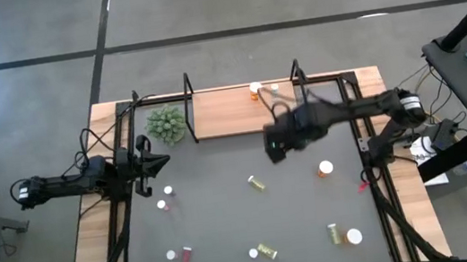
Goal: Pick and place medicine bottles onto shelf by color
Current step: Put the top yellow pill bottle on the shelf
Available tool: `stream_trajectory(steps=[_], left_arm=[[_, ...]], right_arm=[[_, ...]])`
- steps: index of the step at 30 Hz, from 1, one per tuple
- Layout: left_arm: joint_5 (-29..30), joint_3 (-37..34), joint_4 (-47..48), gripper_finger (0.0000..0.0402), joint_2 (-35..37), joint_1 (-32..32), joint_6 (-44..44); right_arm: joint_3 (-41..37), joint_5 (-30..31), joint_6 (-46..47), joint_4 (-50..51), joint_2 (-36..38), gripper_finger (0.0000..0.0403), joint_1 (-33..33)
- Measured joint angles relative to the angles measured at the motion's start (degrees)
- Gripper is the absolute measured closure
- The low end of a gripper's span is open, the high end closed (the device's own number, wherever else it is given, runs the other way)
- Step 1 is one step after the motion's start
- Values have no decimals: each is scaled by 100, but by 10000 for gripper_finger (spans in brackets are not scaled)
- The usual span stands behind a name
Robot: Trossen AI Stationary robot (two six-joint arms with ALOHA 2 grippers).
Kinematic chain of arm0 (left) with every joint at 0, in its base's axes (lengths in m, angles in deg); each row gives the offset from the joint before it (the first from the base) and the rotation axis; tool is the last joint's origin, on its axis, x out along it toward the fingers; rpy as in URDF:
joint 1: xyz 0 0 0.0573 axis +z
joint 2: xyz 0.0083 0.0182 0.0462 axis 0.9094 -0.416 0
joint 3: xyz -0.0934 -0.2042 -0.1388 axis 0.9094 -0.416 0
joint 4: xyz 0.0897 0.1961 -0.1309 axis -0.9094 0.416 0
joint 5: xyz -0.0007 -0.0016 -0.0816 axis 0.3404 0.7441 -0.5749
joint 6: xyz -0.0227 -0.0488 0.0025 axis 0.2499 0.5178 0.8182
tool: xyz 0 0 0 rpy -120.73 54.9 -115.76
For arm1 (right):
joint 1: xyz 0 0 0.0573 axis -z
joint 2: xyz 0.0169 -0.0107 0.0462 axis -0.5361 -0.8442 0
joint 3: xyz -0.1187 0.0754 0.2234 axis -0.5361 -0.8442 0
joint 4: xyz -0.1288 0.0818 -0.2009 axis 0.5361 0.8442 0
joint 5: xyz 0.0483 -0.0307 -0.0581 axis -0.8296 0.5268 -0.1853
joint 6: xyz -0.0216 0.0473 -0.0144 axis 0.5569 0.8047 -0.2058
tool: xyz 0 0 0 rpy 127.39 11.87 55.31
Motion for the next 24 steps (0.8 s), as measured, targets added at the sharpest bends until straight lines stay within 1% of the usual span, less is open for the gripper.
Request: stream_trajectory(steps=[4,7,9,11,16,20,24], left_arm=[[0,1,0,402,-1,1,0],[0,0,2,402,-1,0,-2],[0,2,0,402,0,2,-2],[0,2,0,402,-1,0,-2],[0,1,1,402,-1,1,-1],[0,2,2,402,0,0,-2],[0,0,0,402,0,1,0]], right_arm=[[-402,-4,98,-800,-2,7,-553],[-613,14,-250,-1239,-2,7,-807],[-699,-15,-175,-1375,-2,7,-916],[-747,-25,-27,-1408,-2,7,-983],[-779,13,-352,-1513,-2,7,-1022],[-779,15,-348,-1601,-2,7,-1022],[-779,16,-921,-1946,-34,7,-1022]])
